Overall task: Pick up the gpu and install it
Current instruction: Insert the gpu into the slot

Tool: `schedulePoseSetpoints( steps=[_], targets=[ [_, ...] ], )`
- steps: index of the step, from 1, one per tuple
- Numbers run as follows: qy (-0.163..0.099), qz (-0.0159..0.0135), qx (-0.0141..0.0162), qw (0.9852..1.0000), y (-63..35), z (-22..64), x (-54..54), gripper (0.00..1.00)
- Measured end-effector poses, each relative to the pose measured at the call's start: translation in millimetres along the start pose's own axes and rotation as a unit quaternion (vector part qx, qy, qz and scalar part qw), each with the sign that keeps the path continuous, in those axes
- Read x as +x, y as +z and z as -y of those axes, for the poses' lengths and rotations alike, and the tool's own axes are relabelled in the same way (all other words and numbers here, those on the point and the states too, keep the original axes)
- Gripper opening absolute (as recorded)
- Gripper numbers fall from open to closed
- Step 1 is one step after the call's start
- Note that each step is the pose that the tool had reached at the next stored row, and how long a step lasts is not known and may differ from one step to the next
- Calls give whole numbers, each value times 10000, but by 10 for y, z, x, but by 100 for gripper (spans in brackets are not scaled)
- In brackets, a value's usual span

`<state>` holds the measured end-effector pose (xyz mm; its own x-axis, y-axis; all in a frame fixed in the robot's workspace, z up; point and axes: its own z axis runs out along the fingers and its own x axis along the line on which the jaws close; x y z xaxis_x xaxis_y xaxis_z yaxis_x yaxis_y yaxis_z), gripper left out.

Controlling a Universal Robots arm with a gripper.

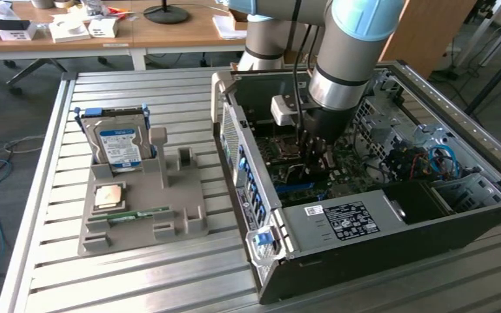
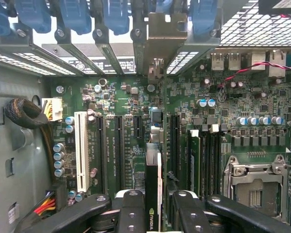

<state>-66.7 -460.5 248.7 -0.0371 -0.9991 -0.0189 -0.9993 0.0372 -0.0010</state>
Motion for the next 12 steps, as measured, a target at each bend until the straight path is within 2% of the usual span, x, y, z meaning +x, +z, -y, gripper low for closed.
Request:
schedulePoseSetpoints(
  steps=[12],
  targets=[
    [0,0,0,10000,16,0,0,27]
  ],
)
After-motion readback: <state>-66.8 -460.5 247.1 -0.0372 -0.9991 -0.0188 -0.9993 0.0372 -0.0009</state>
